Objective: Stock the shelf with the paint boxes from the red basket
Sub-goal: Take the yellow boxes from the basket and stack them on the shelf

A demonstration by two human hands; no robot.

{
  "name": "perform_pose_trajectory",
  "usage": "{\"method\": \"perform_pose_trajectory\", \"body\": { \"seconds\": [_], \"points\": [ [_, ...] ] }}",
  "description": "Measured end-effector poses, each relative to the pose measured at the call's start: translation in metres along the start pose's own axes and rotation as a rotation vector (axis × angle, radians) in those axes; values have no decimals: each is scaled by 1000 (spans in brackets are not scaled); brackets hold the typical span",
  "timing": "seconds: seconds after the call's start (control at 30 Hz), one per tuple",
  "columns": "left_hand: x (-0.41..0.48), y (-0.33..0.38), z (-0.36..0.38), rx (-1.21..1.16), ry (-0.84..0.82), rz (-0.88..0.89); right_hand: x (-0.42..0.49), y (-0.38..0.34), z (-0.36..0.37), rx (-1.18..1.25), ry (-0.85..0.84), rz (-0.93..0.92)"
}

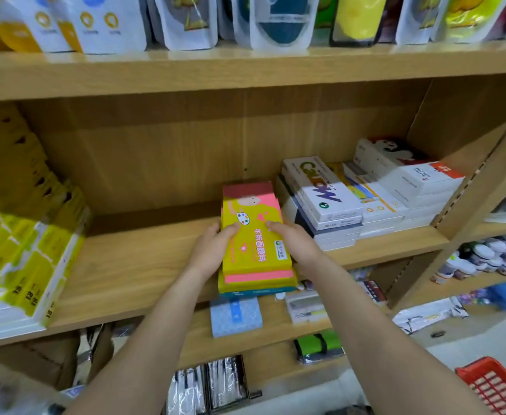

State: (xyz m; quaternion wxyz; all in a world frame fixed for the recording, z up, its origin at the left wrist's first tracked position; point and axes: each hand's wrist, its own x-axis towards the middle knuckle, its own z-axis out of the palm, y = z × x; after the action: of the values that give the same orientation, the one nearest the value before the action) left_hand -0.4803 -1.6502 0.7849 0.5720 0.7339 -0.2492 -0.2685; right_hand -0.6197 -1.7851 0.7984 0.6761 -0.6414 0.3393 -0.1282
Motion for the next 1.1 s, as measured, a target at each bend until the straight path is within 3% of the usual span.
{"method": "perform_pose_trajectory", "body": {
  "seconds": [0.2,0.3,0.43,0.53,0.7,0.83,1.1],
  "points": [
    [-62,-33,-15,-92,-107,44,-59,51,-4,-14,71,-178],
    [-79,-52,-11,77,-212,123,-82,71,5,-181,80,-307],
    [-64,-45,2,477,-40,197,-67,59,4,-487,129,-362],
    [-43,-45,14,592,39,216,-47,48,-4,-678,231,-343],
    [-7,-39,43,610,131,258,-37,55,-12,-558,476,-275],
    [6,-41,48,601,157,249,-47,75,-13,-499,563,-388],
    [3,-36,44,262,100,319,-41,80,-18,-724,425,-376]
  ]
}}
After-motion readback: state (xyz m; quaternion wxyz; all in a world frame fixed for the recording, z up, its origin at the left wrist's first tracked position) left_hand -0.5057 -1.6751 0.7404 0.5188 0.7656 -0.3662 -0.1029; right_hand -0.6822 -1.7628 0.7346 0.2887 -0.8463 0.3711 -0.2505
